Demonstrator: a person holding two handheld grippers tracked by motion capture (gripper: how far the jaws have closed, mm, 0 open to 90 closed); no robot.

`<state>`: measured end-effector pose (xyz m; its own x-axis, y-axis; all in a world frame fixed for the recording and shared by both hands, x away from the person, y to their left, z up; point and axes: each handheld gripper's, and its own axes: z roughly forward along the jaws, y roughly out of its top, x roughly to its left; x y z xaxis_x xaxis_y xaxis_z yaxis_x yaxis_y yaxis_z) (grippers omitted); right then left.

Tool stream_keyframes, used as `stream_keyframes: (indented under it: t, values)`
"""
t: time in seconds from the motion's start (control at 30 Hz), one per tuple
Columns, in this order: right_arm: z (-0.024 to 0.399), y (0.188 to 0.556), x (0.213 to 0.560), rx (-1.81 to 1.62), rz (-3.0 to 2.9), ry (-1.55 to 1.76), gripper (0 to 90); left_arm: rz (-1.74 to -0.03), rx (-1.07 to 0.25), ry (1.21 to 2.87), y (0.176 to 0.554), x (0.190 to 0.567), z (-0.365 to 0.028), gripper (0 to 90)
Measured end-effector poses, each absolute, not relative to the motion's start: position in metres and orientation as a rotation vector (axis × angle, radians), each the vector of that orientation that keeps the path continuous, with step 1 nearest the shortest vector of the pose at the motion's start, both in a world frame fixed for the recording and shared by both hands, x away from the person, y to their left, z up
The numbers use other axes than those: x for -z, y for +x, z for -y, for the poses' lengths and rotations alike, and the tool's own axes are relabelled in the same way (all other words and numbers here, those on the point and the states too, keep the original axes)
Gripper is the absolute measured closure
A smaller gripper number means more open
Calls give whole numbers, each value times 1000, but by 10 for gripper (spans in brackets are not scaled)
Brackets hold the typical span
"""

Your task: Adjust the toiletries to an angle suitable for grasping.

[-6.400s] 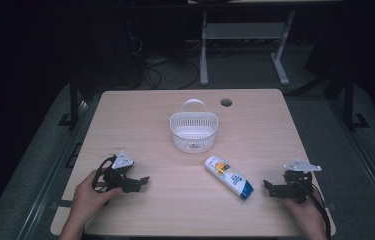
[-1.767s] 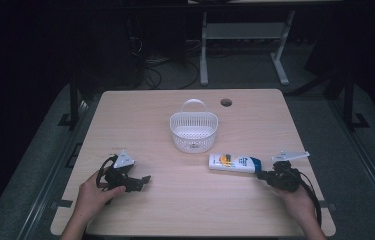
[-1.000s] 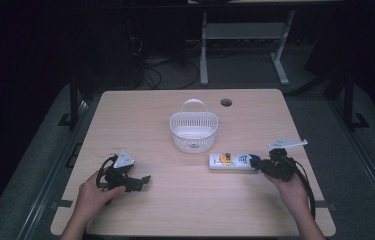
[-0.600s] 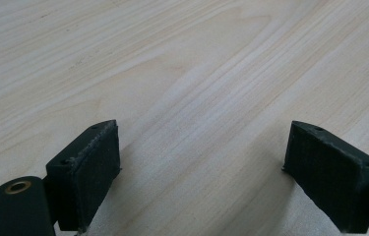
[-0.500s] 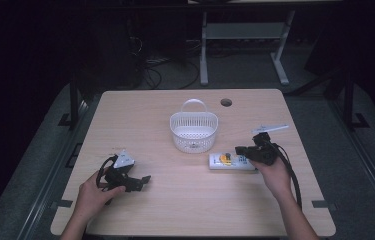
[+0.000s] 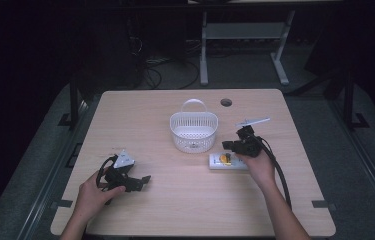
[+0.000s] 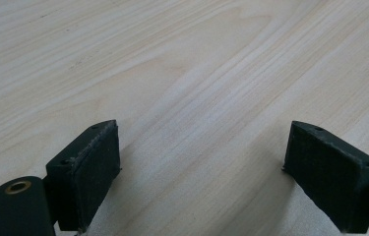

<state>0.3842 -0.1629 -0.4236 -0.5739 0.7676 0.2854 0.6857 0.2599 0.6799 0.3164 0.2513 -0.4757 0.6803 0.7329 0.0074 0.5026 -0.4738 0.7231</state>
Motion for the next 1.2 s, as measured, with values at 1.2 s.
stream_keyframes:
  t: [1.2]
  values:
    - [125, 383, 442, -1084, -2563, 1353, 895, -944, -415, 2171, 316, 476, -251, 133]
